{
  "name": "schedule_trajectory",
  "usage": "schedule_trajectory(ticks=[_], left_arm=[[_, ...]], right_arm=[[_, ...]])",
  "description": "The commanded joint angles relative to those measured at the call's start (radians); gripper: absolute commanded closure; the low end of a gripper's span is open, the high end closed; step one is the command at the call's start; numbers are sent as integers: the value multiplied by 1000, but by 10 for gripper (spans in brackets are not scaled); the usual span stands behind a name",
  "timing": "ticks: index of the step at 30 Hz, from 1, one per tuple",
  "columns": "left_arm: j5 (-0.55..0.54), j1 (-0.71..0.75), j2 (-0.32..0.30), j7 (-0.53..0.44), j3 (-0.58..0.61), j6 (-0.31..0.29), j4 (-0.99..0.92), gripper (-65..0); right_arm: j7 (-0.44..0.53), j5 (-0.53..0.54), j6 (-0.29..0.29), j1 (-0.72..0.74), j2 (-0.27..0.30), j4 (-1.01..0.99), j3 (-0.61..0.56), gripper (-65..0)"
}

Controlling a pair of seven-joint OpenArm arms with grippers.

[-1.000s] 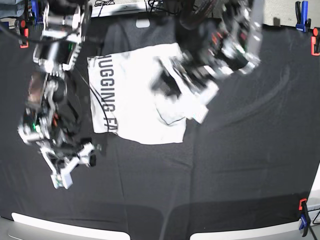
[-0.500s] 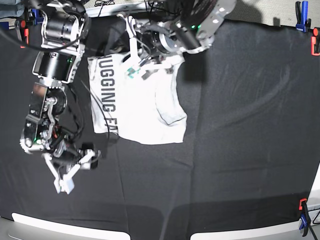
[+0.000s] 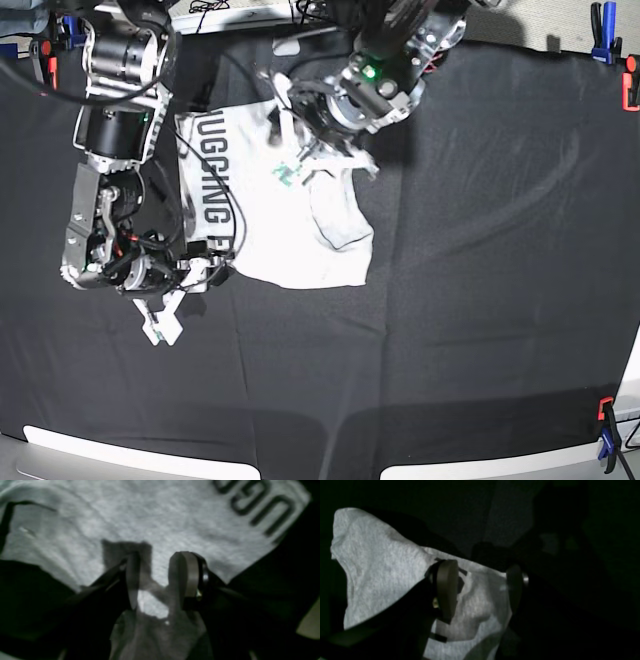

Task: Layout the t-shirt on the table in an organized manner, then fold the t-shirt properly
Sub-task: 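Grasp the bundle edge with the left gripper and the right gripper, then flip the bundle over with the left gripper and flatten it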

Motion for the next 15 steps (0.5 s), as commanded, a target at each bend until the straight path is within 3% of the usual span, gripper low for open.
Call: schedule_trajectory(ticks=[1, 8, 15], left_arm=[[-7, -8, 5, -20, 2, 15, 3, -237], [-109, -3, 9, -24, 2, 12, -97, -237], [98, -40, 8, -31, 2, 13, -206, -237]], right_arm=[[3, 23, 11, 27, 11, 17, 3, -303], [11, 22, 25, -26, 10, 17, 3, -303], [9, 85, 48, -94, 25, 18, 3, -303]])
